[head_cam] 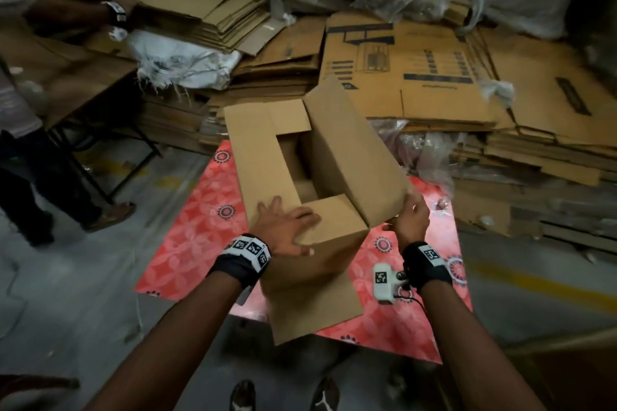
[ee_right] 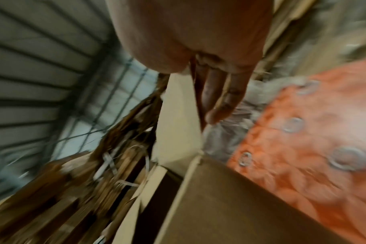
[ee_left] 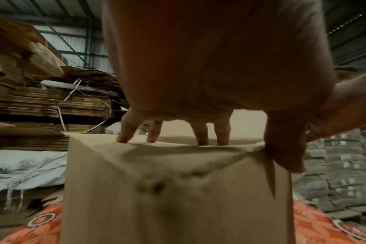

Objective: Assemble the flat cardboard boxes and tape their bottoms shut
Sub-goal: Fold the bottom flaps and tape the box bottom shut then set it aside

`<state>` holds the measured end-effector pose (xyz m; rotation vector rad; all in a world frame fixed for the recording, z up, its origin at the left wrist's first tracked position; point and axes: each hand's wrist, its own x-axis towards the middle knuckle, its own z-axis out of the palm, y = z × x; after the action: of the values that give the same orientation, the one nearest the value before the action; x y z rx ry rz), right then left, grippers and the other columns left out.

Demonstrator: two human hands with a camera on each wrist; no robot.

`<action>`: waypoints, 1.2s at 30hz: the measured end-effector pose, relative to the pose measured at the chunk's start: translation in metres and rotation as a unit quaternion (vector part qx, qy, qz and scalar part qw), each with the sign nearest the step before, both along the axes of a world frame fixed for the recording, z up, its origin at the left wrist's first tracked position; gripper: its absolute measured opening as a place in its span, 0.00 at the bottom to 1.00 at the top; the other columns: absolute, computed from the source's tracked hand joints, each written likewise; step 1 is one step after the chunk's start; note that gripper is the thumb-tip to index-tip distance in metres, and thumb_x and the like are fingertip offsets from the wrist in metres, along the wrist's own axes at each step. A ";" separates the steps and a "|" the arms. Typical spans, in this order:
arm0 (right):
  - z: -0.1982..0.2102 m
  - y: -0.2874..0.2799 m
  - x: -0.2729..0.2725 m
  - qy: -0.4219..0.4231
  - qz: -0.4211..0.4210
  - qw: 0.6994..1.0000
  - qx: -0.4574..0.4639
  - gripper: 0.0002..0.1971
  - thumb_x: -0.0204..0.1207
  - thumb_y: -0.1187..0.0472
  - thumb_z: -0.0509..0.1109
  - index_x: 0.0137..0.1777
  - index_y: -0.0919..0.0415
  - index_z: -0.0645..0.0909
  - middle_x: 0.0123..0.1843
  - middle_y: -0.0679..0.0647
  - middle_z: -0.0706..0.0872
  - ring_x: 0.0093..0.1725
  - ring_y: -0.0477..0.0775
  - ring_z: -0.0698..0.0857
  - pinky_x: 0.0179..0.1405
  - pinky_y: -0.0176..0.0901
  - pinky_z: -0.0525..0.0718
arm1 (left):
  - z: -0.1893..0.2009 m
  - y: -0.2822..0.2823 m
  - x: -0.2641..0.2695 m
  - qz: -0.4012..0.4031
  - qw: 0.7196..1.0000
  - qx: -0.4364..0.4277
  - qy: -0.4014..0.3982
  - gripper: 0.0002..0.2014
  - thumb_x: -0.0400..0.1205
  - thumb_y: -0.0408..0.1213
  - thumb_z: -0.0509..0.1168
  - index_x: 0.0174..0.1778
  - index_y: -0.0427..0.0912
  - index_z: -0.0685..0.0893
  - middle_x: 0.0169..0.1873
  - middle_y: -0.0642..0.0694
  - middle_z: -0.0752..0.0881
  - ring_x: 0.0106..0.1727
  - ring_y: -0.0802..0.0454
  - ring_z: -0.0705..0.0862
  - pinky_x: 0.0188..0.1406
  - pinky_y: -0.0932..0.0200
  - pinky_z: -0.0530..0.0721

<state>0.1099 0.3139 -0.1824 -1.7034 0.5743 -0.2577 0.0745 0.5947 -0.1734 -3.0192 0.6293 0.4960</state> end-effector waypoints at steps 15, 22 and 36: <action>-0.030 0.046 -0.033 0.001 -0.013 0.934 -0.357 0.13 0.79 0.59 0.70 0.63 0.54 0.84 0.63 0.60 0.75 0.62 0.68 0.76 0.58 0.60 0.80 | -0.006 0.012 0.024 -0.025 0.997 -0.069 -0.029 0.36 0.75 0.71 0.64 0.80 0.66 0.68 0.82 0.68 0.64 0.71 0.37 0.64 0.61 0.38 0.70; -0.040 0.067 -0.022 -0.005 0.122 0.943 -0.309 0.24 0.73 0.48 0.70 0.68 0.58 0.86 0.74 0.66 0.74 0.76 0.71 0.69 0.80 0.52 0.61 | 0.018 -0.015 0.030 -0.002 0.979 -0.200 -0.043 0.37 0.75 0.67 0.69 0.78 0.59 0.69 0.81 0.61 0.63 0.73 0.33 0.64 0.63 0.35 0.74; -0.044 0.128 -0.021 -0.110 0.290 0.871 -0.381 0.18 0.78 0.51 0.68 0.64 0.56 0.86 0.67 0.61 0.79 0.72 0.64 0.72 0.74 0.53 0.68 | 0.007 0.070 -0.053 -0.072 0.876 -0.291 -0.377 0.28 0.74 0.65 0.74 0.42 0.43 0.74 0.36 0.44 0.76 0.38 0.41 0.78 0.40 0.45 0.82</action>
<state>0.0889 0.4423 -0.2268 -2.4738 -0.2827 -0.2506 0.0218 0.6651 -0.1660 -3.2028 1.0335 -1.0203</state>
